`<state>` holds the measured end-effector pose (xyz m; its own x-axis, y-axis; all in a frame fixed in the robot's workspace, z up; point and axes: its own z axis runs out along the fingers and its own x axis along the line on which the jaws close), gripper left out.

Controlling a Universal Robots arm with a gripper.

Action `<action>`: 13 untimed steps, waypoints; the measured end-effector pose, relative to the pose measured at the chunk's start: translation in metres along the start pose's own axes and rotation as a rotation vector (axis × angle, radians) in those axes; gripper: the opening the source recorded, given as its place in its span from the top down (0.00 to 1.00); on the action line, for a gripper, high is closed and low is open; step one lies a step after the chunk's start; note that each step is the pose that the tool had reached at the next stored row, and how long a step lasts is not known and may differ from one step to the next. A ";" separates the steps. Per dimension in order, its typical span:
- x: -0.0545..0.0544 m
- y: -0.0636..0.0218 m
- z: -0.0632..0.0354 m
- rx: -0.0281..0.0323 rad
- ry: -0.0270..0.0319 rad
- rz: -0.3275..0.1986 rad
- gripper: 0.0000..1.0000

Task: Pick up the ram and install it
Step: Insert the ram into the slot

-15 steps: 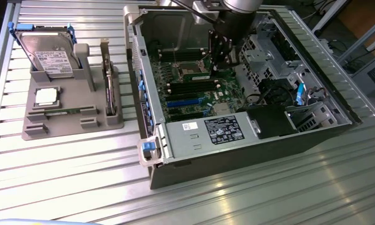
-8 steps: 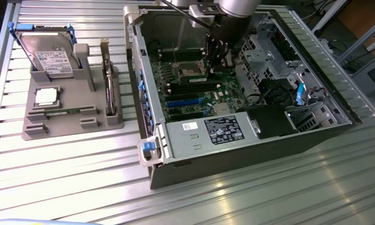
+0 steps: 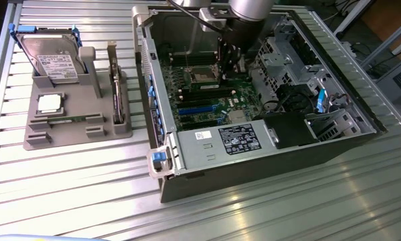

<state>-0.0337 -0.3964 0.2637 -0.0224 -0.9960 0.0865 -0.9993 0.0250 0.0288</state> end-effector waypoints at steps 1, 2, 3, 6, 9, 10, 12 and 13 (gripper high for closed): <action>-0.002 0.0002 0.0007 0.0000 0.0000 0.000 0.88; -0.002 0.0008 0.0016 0.0001 -0.0002 0.000 0.88; -0.002 0.0022 0.0032 0.0000 0.0000 0.000 0.88; -0.005 0.0050 0.0066 -0.0001 0.0002 0.000 0.88; -0.007 0.0064 0.0091 0.0001 -0.0001 0.000 0.88; -0.007 0.0067 0.0098 0.0000 0.0001 0.000 0.88; -0.007 0.0067 0.0123 0.0000 0.0000 0.000 0.88; -0.008 0.0067 0.0143 0.0000 0.0000 0.000 0.88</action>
<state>-0.0406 -0.3893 0.2490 -0.0224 -0.9960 0.0865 -0.9993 0.0249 0.0288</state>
